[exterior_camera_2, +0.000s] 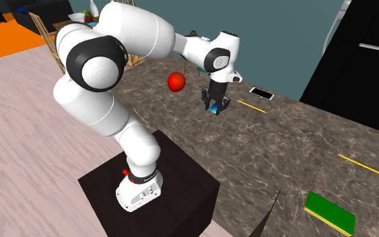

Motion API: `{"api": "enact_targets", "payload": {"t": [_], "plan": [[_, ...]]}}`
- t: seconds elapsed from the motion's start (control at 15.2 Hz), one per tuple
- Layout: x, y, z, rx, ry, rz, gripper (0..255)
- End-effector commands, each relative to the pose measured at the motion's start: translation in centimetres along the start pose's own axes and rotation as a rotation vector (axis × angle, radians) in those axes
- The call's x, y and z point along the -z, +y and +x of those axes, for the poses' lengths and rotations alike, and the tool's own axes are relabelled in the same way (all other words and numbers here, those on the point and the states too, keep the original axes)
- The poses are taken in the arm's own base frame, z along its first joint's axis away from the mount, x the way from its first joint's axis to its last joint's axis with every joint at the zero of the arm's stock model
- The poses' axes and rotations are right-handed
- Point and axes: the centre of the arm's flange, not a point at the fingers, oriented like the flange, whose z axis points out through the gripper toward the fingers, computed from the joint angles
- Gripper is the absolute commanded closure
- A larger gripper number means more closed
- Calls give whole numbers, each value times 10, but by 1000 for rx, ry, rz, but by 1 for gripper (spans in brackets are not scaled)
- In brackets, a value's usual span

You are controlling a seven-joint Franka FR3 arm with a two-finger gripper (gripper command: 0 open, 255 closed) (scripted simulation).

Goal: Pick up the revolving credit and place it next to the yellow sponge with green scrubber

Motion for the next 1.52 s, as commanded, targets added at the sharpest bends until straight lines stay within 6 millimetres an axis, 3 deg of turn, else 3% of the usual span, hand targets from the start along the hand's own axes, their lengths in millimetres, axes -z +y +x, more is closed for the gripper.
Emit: {"api": "enact_targets", "payload": {"t": [0.0,1.45], "plan": [[2,26,1,1,0,-1,255],[12,316,8,1,0,-1,255]]}}
